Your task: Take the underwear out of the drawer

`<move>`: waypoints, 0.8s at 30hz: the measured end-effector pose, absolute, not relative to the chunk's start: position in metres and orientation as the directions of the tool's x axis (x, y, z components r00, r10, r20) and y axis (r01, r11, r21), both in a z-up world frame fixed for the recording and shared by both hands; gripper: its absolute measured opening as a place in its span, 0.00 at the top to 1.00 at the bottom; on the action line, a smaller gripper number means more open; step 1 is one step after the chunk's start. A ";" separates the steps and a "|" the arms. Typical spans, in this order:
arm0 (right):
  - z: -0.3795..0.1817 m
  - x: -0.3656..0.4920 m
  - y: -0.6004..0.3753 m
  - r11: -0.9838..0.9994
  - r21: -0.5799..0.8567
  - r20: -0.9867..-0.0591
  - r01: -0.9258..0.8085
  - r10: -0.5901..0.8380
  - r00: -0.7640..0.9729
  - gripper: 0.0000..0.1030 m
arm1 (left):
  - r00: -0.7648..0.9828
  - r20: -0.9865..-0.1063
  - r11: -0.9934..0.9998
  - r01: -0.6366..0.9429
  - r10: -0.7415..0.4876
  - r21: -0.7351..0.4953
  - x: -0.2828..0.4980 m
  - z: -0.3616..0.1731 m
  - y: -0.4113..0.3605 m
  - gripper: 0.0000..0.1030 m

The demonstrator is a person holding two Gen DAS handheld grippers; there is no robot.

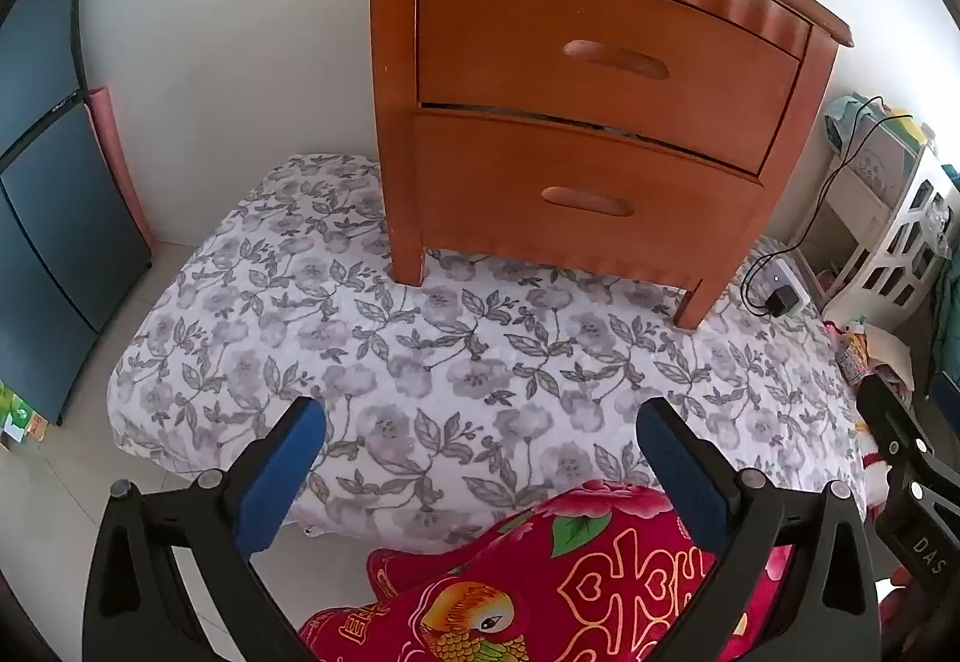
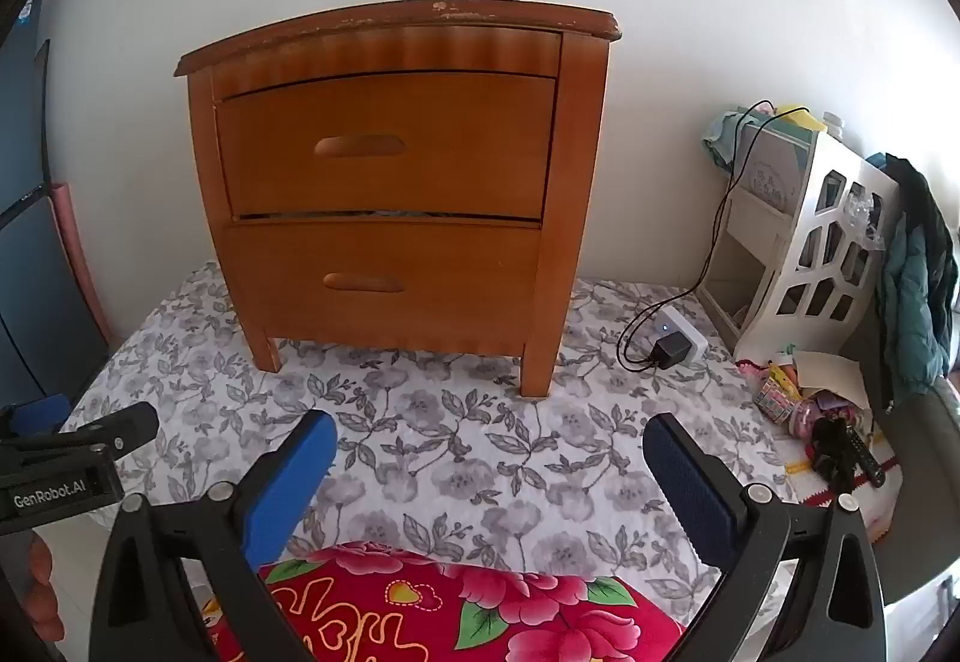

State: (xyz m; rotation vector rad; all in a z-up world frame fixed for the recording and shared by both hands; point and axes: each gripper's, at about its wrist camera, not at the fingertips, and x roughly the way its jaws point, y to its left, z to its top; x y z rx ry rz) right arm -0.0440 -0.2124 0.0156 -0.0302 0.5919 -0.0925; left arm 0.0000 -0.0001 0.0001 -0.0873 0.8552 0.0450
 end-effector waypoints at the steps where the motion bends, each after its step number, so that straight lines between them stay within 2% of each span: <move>1: 0.016 -0.044 -0.212 0.995 -0.059 -0.550 0.079 -0.099 0.830 0.00 | 0.655 -0.756 0.996 -0.075 0.006 -0.057 0.000 0.000 0.000 0.00; 24: 0.015 -0.046 -0.215 0.996 -0.053 -0.554 0.078 -0.094 0.827 0.00 | 0.653 -0.758 0.995 -0.079 -0.001 -0.069 0.000 0.000 0.000 0.00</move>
